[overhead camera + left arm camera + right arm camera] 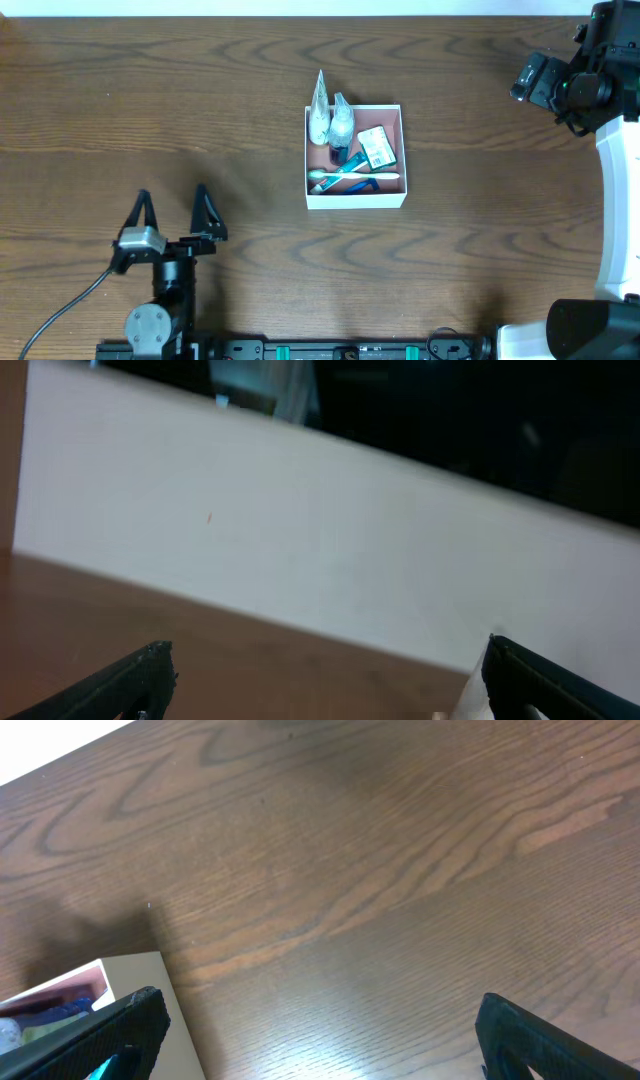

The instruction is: Pack container

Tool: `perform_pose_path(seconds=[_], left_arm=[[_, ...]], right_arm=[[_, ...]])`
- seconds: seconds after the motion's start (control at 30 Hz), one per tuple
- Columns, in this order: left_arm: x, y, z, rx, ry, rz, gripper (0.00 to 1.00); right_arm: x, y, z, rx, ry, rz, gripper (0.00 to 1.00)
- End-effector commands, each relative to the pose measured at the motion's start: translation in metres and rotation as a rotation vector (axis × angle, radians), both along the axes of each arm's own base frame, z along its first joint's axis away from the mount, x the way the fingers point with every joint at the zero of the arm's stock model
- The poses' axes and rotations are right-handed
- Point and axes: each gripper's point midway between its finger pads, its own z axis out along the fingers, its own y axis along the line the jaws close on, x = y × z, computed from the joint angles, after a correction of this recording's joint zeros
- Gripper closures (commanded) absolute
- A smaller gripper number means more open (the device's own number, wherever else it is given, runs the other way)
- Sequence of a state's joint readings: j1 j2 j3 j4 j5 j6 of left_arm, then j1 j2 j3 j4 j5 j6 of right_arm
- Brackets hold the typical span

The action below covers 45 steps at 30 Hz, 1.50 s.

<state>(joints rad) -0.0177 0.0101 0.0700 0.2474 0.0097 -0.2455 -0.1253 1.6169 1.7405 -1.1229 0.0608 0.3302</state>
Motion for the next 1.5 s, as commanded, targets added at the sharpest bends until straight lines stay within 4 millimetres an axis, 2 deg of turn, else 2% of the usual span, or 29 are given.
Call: perform_pose_path(seconds=[0.0, 0.07, 0.3, 0.43, 1.47], left_arm=[[0.005, -0.004, -0.021, 0.028, 0.039, -0.028, 0.02], [0.008, -0.004, -0.042, 0.03, 0.108, -0.038, 0.02], [0.01, -0.002, -0.075, 0.042, 0.242, -0.031, 0.02], [0.007, -0.002, -0.108, 0.034, 0.378, -0.035, 0.02], [0.007, -0.003, -0.107, 0.035, 0.371, -0.038, 0.02]], right_arm=[[0.001, -0.005, 0.001, -0.002, -0.004, -0.024, 0.01], [0.001, -0.005, 0.001, -0.002, -0.004, -0.024, 0.01], [0.001, -0.005, 0.001, -0.002, -0.004, -0.024, 0.01], [0.001, -0.005, 0.001, -0.002, -0.004, -0.024, 0.01], [0.001, -0.005, 0.001, -0.002, -0.004, -0.023, 0.01]])
